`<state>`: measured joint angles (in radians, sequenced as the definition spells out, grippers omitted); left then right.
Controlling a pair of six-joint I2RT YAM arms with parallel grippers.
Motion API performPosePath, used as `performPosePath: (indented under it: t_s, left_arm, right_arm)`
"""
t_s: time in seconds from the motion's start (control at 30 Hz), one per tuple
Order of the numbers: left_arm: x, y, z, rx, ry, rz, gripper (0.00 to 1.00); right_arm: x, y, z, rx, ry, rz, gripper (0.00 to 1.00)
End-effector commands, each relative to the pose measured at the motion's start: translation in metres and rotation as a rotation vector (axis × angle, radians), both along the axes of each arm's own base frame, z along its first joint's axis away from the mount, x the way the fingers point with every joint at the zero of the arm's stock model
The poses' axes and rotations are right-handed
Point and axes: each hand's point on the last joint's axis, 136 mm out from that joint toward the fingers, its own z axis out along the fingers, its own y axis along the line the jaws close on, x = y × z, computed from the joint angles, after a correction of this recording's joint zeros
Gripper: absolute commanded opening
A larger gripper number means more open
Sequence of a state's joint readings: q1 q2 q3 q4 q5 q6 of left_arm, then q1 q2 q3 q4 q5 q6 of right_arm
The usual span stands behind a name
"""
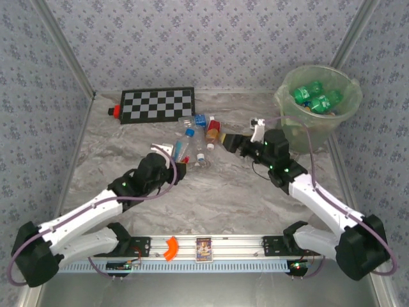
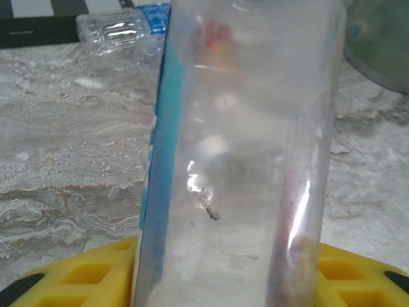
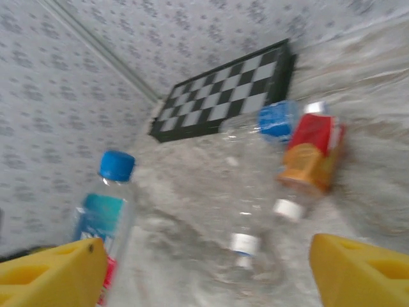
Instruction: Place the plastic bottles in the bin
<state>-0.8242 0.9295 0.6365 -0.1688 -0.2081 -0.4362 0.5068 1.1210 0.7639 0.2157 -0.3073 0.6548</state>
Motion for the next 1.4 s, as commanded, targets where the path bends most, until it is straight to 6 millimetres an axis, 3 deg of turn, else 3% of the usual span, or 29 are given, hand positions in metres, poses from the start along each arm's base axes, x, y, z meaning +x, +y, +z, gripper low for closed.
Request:
performPosePath:
  t_s: [0.0,0.17,0.37,0.5,0.7,0.93,1.03,1.17,1.37]
  left_arm:
    - [-0.01,-0.002,0.02,0.0,-0.076,-0.063,0.5]
    - [-0.024,0.003,0.03,-0.008,-0.109,-0.098,0.5]
    - [-0.033,0.004,0.036,-0.034,-0.128,-0.121,0.5]
    - [-0.036,0.003,0.036,-0.039,-0.126,-0.128,0.5]
    - [-0.037,0.005,0.038,-0.04,-0.133,-0.124,0.5]
    - [-0.035,0.004,0.039,-0.04,-0.13,-0.119,0.56]
    - [-0.036,0.005,0.046,-0.052,-0.131,-0.114,0.75]
    - [-0.037,0.008,0.055,-0.075,-0.141,-0.099,0.99]
    - [-0.041,0.014,0.062,-0.112,-0.149,-0.086,1.0]
  right_arm:
    - [-0.012,0.037,0.028,0.04,0.021,0.136,0.72]
    - [-0.017,0.081,0.033,-0.011,0.032,0.22,0.63]
    - [-0.017,0.119,0.03,-0.028,0.062,0.283,0.58]
    - [-0.015,0.132,0.028,-0.029,0.073,0.298,0.55]
    - [-0.014,0.141,0.035,-0.015,0.077,0.316,0.38]
    - [-0.013,0.128,0.049,-0.009,0.044,0.272,0.33]
    - [-0.011,0.117,0.058,-0.023,0.021,0.243,0.33]
    - [-0.003,0.088,0.071,-0.038,0.013,0.162,0.32]
    - [0.016,0.022,0.093,-0.118,-0.038,0.0,0.29]
